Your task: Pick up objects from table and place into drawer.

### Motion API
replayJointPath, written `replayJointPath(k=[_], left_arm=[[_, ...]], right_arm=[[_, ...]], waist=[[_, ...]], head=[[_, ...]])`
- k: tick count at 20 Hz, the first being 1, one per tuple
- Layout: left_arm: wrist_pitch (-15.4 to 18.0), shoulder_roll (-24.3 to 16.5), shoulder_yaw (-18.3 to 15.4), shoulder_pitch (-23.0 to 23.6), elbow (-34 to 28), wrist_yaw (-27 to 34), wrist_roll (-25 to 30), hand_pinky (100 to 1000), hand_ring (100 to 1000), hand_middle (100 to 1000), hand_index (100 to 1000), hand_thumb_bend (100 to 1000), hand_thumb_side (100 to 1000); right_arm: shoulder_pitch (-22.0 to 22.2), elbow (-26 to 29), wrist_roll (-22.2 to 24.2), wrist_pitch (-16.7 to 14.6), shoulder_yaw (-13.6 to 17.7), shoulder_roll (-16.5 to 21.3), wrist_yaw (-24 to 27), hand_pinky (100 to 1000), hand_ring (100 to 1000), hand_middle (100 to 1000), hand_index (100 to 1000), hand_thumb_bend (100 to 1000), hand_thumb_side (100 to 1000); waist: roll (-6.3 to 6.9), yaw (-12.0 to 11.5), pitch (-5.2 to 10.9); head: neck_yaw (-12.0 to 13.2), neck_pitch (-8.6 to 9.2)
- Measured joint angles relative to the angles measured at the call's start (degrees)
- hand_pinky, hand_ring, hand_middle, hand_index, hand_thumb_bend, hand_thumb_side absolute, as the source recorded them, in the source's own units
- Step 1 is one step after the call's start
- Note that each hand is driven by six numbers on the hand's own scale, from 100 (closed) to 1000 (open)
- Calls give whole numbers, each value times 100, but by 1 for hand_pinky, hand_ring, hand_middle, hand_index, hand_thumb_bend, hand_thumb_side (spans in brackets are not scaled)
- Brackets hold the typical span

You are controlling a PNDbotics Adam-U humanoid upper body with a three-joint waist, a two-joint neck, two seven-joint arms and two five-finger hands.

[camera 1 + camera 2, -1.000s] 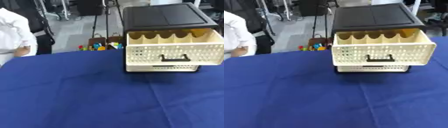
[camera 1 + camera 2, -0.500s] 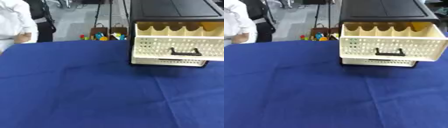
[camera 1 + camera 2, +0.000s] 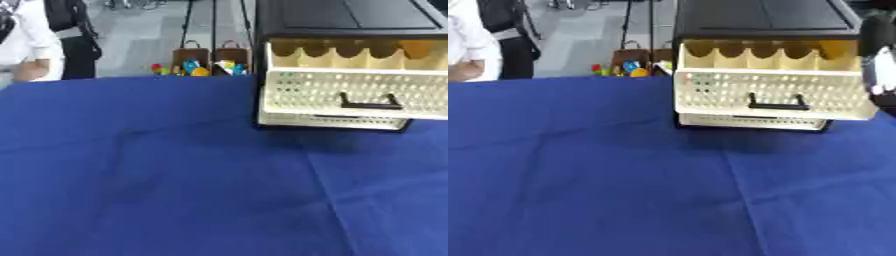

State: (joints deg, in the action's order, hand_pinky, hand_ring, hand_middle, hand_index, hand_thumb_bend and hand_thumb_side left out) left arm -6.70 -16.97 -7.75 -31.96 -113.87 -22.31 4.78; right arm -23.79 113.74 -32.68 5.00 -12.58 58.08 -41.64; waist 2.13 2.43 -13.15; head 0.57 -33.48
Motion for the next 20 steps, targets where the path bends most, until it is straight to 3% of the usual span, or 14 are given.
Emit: replayJointPath(k=[4,10,20], left_arm=[[324,244,78,524,1,326,-326,572,759,705,948,481,936],[835,411,226,1029,2,838,-838,571,757,702,946,480,936],[1712,445,444,1385,2,1528,-1729,572,755,699,940,477,935]], right_arm=[[7,0,325,64,-411,262,-116,245,453,500,752,253,947],[-137,0,837,-178,-800,569,-73,188,437,516,745,228,932],[-564,0,1721,-317,-1230,624,193,147,429,536,765,258,898]], waist=[[-6,17,4],[-16,49,50],[42,80,79]], head=[[-58,43],[-118,84],[17,83]])
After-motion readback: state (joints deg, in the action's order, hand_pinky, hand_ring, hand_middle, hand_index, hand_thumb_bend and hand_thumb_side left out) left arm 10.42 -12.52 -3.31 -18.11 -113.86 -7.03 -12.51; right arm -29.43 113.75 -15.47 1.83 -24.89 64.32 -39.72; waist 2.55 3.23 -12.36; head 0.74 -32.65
